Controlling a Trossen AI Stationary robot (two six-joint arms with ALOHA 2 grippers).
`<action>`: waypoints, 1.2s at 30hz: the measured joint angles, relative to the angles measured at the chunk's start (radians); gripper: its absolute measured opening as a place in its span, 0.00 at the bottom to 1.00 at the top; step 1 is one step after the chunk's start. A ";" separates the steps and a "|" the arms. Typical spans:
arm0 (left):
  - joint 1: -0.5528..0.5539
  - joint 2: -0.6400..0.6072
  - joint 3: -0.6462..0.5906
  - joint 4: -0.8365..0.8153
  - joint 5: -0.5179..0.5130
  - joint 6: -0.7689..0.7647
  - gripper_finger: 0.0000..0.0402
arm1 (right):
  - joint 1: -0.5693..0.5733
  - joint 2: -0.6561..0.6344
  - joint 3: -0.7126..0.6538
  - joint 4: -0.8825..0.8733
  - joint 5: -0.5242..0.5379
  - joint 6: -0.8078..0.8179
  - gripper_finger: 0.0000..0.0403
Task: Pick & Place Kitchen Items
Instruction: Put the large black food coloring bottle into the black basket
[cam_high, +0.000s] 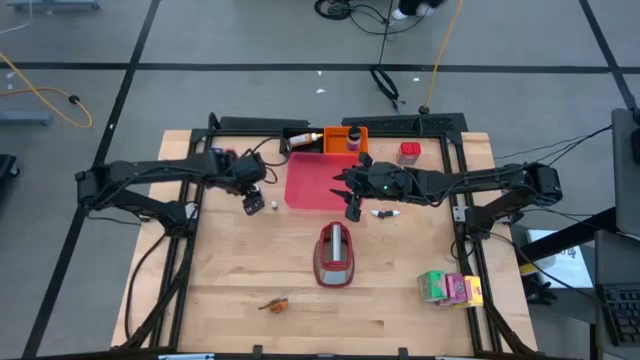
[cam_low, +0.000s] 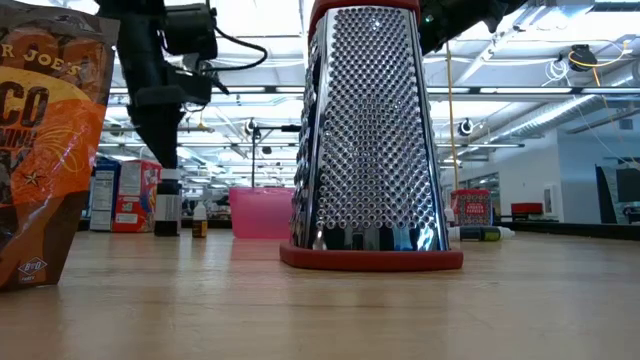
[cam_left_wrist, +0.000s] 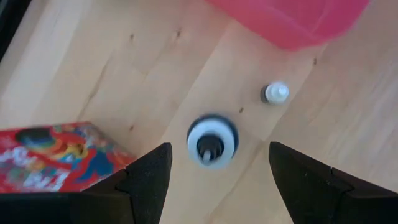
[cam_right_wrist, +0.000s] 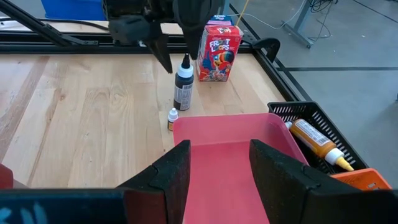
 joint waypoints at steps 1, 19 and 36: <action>0.000 0.000 -0.008 0.007 0.000 -0.001 0.67 | 0.000 0.000 0.000 0.000 0.000 0.000 0.39; 0.001 0.000 -0.158 0.200 0.049 0.009 0.66 | 0.000 0.000 0.000 0.000 0.000 0.000 0.39; 0.001 0.000 -0.165 0.224 0.053 0.003 0.30 | 0.000 0.000 0.000 0.000 0.000 0.000 0.39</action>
